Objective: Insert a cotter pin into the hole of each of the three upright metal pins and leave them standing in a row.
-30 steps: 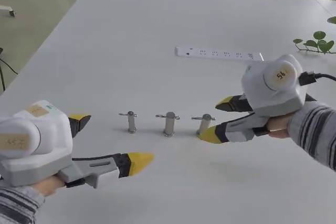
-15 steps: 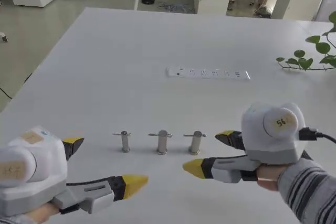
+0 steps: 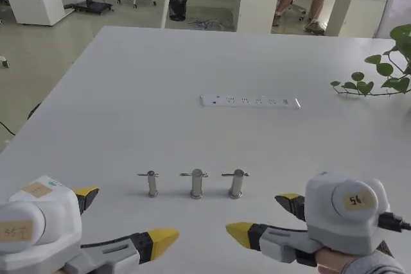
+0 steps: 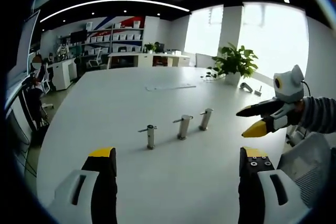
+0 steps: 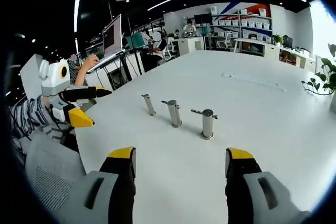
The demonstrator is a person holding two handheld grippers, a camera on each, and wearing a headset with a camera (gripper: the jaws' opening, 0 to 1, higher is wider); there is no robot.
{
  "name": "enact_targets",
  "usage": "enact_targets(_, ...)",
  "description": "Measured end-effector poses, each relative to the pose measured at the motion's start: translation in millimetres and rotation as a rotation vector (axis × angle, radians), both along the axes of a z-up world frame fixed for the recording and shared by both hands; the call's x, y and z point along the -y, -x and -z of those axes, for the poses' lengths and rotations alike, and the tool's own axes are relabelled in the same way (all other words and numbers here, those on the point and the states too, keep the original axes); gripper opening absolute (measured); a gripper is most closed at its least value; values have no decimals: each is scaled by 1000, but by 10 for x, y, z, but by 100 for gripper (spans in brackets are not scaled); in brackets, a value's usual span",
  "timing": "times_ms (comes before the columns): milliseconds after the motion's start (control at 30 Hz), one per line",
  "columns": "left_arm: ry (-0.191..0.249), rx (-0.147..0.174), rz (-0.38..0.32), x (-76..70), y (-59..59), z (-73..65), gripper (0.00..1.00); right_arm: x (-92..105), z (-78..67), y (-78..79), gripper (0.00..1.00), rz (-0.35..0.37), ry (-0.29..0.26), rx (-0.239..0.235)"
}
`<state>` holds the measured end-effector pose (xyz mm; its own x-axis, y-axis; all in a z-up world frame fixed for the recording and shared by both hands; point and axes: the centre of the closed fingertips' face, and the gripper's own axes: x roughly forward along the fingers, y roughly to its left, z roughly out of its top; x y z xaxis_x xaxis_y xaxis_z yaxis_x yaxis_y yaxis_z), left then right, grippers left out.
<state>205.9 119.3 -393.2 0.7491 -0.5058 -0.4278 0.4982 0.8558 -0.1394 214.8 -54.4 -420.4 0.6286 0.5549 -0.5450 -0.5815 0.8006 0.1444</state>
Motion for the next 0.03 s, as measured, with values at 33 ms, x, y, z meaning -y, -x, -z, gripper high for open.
enact_targets(33, 1, -1, -2, 1, 6, -1, 96, -2, -8, 5, 67, 3, -3, 3)
